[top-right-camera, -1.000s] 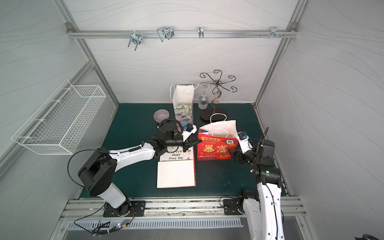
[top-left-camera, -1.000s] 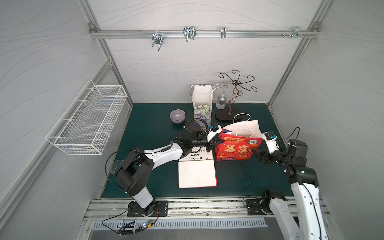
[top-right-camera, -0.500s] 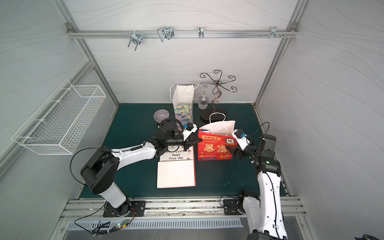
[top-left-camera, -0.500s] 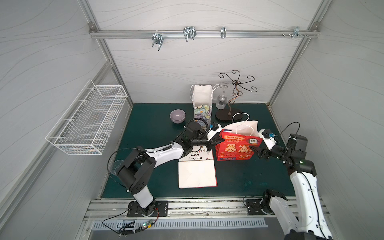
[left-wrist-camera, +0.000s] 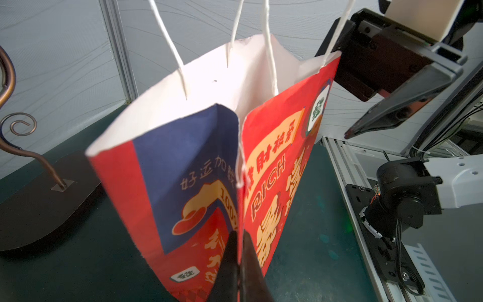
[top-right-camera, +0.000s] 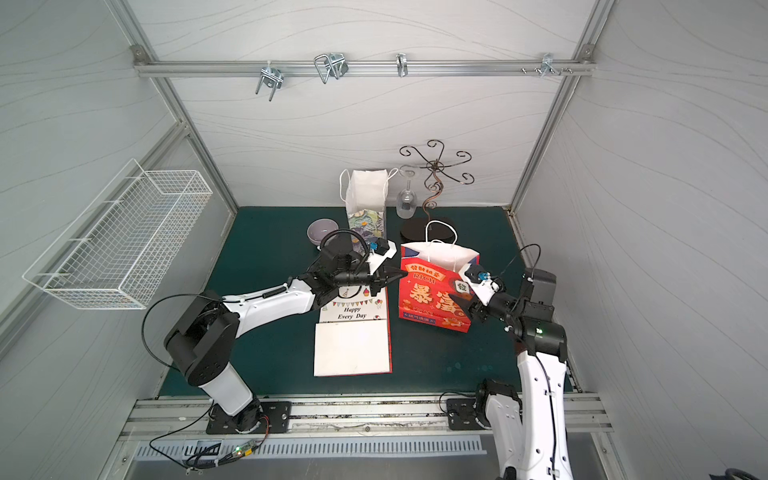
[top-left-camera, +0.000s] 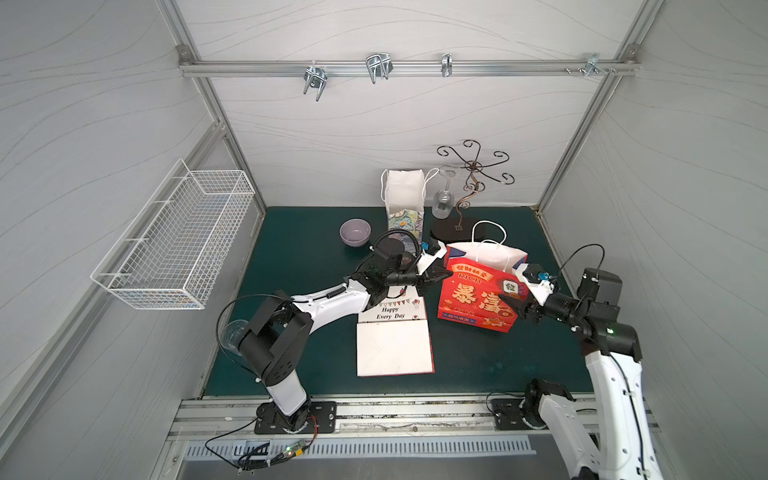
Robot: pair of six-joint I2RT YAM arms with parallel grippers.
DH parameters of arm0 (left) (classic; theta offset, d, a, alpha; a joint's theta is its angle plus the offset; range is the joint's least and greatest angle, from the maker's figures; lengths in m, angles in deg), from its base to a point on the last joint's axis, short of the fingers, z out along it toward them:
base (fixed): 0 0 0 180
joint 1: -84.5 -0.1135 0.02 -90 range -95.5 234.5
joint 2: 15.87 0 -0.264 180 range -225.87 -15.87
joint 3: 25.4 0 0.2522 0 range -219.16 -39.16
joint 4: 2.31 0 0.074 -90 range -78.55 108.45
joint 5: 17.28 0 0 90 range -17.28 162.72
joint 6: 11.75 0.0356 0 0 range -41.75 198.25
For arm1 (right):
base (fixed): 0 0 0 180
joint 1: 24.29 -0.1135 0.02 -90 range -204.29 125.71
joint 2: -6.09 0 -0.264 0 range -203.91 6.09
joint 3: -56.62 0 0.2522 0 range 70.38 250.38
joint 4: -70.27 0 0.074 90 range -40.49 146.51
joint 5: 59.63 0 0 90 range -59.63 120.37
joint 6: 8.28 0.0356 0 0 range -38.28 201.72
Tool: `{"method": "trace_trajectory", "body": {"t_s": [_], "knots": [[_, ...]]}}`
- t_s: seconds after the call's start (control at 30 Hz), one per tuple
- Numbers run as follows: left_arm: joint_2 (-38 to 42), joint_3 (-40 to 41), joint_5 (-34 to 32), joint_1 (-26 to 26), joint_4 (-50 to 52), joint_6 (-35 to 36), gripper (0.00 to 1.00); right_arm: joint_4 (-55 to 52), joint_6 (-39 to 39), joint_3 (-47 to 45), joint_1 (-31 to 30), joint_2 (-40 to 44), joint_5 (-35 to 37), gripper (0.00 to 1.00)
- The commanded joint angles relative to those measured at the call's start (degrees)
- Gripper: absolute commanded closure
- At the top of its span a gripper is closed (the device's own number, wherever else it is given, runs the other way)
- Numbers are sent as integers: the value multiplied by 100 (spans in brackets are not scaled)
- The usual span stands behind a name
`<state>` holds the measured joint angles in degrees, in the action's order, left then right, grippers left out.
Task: Put away the paper bag
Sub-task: Pick up the paper bag from the center of the board, then place the paper bag at the center of the board.
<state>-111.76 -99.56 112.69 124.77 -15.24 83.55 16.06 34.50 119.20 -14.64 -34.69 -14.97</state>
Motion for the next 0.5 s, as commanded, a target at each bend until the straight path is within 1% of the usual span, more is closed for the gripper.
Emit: {"method": "trace_trajectory", "body": {"t_s": [0.0, 0.1, 0.2, 0.27, 0.37, 0.47], "knots": [[535, -287, 209, -2, 122, 195, 100, -718, -74, 304, -161, 210, -76, 31], [973, -212, 208, -7, 906, 452, 100, -1088, 169, 510, -359, 348, -402, 32], [1522, 51, 76, -3, 1291, 451, 100, -1238, 549, 541, -567, 562, -831, 34], [1867, 248, -83, -8, 1442, 312, 100, -1133, 852, 467, -781, 738, -999, 36], [2422, 578, -385, -2, 1676, 137, 100, -729, 1321, 277, -1163, 973, -1022, 38], [2951, 895, -644, -2, 1993, 50, 100, -335, 1735, 154, -1674, 918, -1063, 40]]}}
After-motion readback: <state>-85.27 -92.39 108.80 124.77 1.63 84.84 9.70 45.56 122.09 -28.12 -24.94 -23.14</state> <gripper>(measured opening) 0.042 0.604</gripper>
